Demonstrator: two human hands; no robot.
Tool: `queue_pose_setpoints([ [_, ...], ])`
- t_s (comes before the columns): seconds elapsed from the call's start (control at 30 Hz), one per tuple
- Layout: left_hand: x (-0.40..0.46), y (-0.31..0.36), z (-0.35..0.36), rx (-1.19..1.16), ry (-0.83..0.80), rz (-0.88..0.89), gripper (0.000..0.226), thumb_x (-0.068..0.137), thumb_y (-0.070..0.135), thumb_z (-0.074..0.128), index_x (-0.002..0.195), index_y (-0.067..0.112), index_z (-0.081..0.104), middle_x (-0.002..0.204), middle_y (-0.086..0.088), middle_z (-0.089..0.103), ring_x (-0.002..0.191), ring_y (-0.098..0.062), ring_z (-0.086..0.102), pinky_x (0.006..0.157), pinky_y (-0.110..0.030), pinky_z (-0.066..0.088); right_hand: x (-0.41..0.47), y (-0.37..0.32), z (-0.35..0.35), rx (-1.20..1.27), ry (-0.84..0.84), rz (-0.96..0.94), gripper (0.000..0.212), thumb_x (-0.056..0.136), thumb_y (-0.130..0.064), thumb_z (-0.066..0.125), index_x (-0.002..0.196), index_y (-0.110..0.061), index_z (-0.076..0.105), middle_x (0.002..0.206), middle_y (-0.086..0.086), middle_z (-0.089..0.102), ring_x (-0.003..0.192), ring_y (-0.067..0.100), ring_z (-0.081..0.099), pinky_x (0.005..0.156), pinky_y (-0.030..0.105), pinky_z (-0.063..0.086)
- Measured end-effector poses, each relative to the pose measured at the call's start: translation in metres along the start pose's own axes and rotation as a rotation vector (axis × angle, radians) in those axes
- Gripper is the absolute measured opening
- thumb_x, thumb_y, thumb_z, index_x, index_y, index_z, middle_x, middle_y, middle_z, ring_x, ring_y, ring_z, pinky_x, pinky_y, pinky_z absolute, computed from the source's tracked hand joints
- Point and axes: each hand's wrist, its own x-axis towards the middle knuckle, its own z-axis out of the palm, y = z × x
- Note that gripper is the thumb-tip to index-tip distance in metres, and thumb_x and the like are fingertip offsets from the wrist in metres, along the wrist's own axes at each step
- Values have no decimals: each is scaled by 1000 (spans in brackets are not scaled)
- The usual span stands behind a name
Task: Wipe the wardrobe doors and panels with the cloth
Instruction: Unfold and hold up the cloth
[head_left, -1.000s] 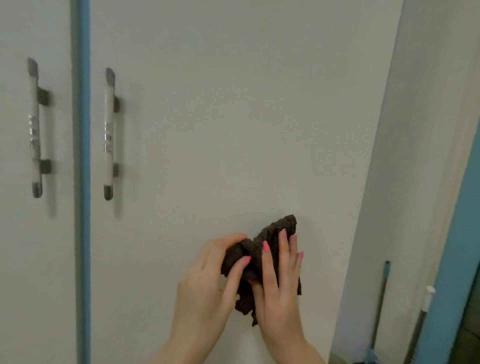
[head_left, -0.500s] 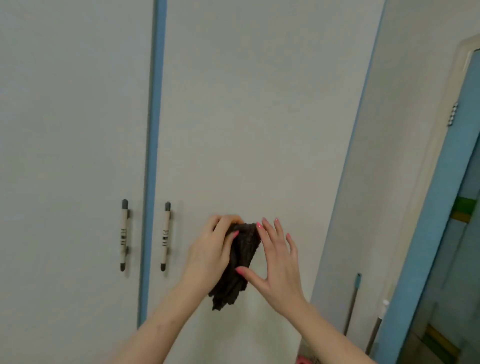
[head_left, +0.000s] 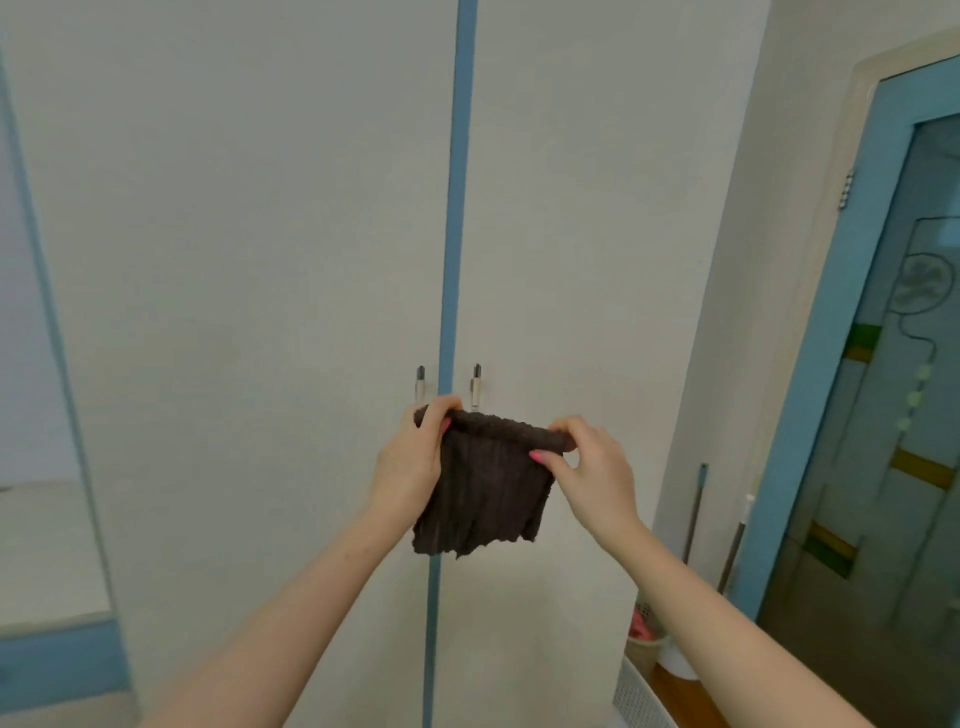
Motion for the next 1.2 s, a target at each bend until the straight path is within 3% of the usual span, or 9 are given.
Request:
queue_pose_setpoints([
  [0.1,-8,-17,-18,62,-108,3,28,98,24,31,123,28,42,123,-4,46,103,-26,53,86,-31,42,-6,-21,-6,-166,-38,16,18,85,-40,67,99,-31,59,91,-4,60,85,17,53,63,28,33],
  [0.17,-9,-23,-30,-27,-70,11,27,98,25,33,123,25,44,121,-3,49,106,-23,52,90,-31,41,-8,-35,-4,-159,-71,25,16,86,-39,65,98,-30,57,93,-9,60,81,14,52,60,27,31],
  [0.37,-32,-44,-57,-357,83,-154,20,93,27,50,112,24,49,99,7,60,93,-7,56,80,-20,43,-22,-68,15,148,-109,143,20,84,-23,72,94,-26,55,85,-9,61,66,15,58,65,34,47],
  [0.47,-43,-66,-68,-370,30,-226,24,90,34,54,108,19,56,101,5,63,97,-11,59,81,-23,45,-34,-86,31,295,-91,254,21,84,-11,71,93,-21,55,88,2,61,49,19,59,49,32,48],
  [0.53,-45,-81,-82,-276,21,-232,24,88,40,54,103,22,59,93,8,65,87,-9,59,69,-23,45,-37,-100,42,362,-98,305,21,84,-7,70,92,-20,55,95,9,62,48,20,60,43,28,48],
  [0.7,-44,-145,-134,-148,37,-229,19,84,47,56,89,29,61,88,14,64,63,-12,53,61,-29,41,-48,-152,92,456,-109,371,17,85,-6,69,97,-10,57,103,11,61,52,22,63,46,28,52],
  [0.83,-45,-205,-175,-176,-37,-226,20,82,47,58,88,29,64,92,11,65,73,-16,60,72,-34,48,-64,-199,152,488,-55,442,16,86,-5,68,91,-12,55,99,6,60,50,23,63,43,30,51],
  [0.93,-46,-247,-205,-170,-105,-184,24,84,45,58,93,25,65,93,8,65,74,-14,59,69,-30,46,-75,-232,197,499,-21,492,16,87,-4,67,87,-13,53,95,9,61,48,22,63,46,33,52],
  [1.2,-57,-340,-252,-145,-179,-181,20,84,45,57,89,27,63,86,11,63,69,-12,56,63,-29,42,-89,-281,270,175,-161,429,20,83,-22,71,83,-30,53,92,-11,63,60,18,69,64,40,53],
])
